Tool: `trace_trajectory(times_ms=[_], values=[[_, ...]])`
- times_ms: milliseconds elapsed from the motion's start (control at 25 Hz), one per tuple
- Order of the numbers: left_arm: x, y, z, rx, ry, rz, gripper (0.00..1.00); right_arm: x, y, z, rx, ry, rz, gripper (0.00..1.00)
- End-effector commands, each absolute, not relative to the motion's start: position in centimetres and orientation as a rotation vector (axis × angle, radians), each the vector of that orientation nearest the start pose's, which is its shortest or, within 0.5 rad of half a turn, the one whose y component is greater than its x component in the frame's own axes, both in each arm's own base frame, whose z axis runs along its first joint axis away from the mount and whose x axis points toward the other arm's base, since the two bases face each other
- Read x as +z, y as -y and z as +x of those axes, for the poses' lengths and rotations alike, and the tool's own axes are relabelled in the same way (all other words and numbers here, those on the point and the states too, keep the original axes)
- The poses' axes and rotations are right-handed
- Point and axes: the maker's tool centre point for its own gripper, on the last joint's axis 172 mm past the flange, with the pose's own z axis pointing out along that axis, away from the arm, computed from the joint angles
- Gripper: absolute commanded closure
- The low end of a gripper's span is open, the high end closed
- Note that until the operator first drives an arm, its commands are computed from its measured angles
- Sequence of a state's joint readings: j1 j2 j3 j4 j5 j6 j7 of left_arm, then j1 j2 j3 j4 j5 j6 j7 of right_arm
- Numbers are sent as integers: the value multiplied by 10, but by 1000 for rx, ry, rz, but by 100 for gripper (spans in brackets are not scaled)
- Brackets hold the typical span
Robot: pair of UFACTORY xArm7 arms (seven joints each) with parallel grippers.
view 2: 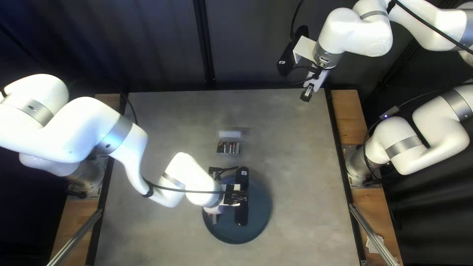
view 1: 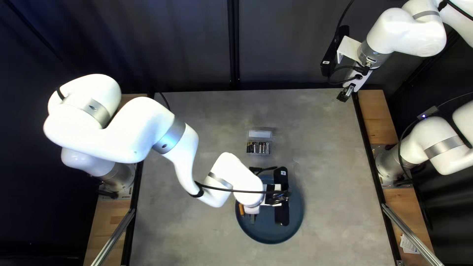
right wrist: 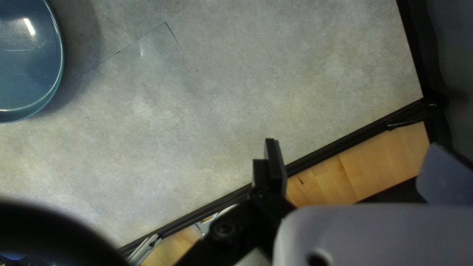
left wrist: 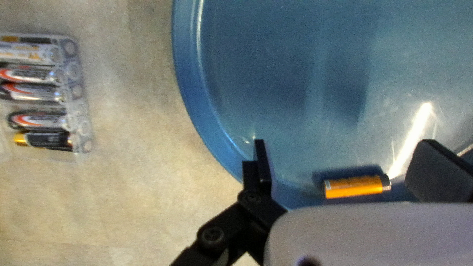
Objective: Pick up the batteries from the table and place them into the container
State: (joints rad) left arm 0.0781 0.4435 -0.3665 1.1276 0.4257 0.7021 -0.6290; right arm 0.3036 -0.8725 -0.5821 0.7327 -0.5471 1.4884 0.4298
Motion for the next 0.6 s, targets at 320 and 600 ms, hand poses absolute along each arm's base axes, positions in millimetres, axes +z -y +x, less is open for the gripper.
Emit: trace_trajectory(times_ms=[320, 600], values=[[56, 123, 491, -201, -150, -3075, 0, 277, 180, 246, -84, -796, -3145, 0], [53, 166, 464, -119, -503, -3048, 0, 277, 180, 246, -84, -796, -3145, 0]])
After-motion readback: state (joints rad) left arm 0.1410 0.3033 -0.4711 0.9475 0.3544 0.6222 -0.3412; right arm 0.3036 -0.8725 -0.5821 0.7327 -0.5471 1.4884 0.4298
